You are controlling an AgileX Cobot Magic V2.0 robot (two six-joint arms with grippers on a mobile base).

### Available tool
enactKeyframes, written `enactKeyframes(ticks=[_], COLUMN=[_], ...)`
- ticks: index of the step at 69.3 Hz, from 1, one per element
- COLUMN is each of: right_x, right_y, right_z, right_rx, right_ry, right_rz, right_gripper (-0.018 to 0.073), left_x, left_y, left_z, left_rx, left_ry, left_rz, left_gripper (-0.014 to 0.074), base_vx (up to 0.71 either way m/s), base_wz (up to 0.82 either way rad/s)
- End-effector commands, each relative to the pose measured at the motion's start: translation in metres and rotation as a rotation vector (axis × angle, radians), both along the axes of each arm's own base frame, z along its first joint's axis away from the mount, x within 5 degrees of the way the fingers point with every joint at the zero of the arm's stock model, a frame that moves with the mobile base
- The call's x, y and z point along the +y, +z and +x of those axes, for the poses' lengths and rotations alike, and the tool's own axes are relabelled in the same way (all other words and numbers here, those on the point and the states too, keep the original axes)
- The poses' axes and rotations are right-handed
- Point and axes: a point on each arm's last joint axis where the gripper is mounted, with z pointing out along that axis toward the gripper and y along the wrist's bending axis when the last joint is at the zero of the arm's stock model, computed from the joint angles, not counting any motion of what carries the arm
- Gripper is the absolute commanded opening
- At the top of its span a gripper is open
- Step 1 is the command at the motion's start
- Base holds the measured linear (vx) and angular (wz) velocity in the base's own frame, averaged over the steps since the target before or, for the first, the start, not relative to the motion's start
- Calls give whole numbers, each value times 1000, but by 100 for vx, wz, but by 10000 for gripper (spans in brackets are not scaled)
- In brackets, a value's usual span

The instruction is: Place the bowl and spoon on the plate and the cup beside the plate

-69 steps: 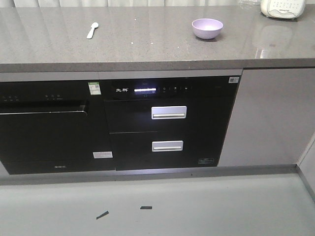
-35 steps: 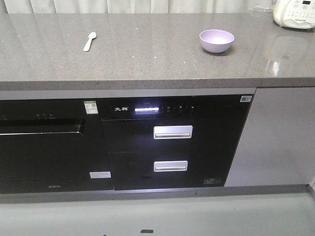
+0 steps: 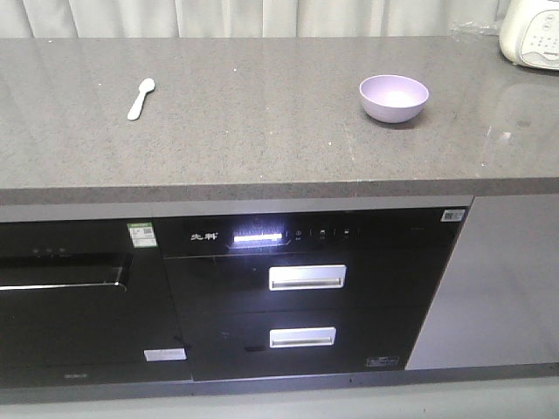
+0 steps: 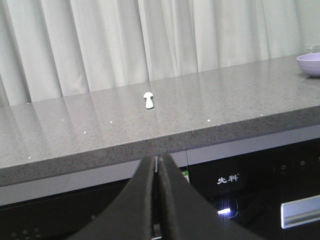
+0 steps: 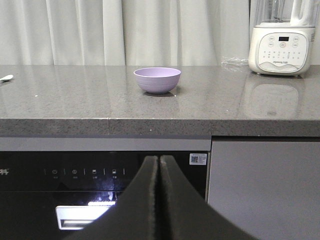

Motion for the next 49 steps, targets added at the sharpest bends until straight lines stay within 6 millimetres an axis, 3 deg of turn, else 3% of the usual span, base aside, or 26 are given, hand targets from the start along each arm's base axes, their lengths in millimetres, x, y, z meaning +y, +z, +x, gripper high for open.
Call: enactKeyframes(ticks=[1,49], right_x=[0,0], right_y=[6,6], right_z=[-1,-1], right_rx=[-79,-79], right_ry=[-3,-3], right_rz=[-1,-1], right_gripper=[-6,-6], left_x=[0,0], left_y=[10,10], left_z=[-2,-2], left_rx=[-97,-97], left_ry=[-4,-4], left_rz=[-11,-11], left_gripper=[-6,-6], base_vx=[23,20], base_wz=[-3,-2])
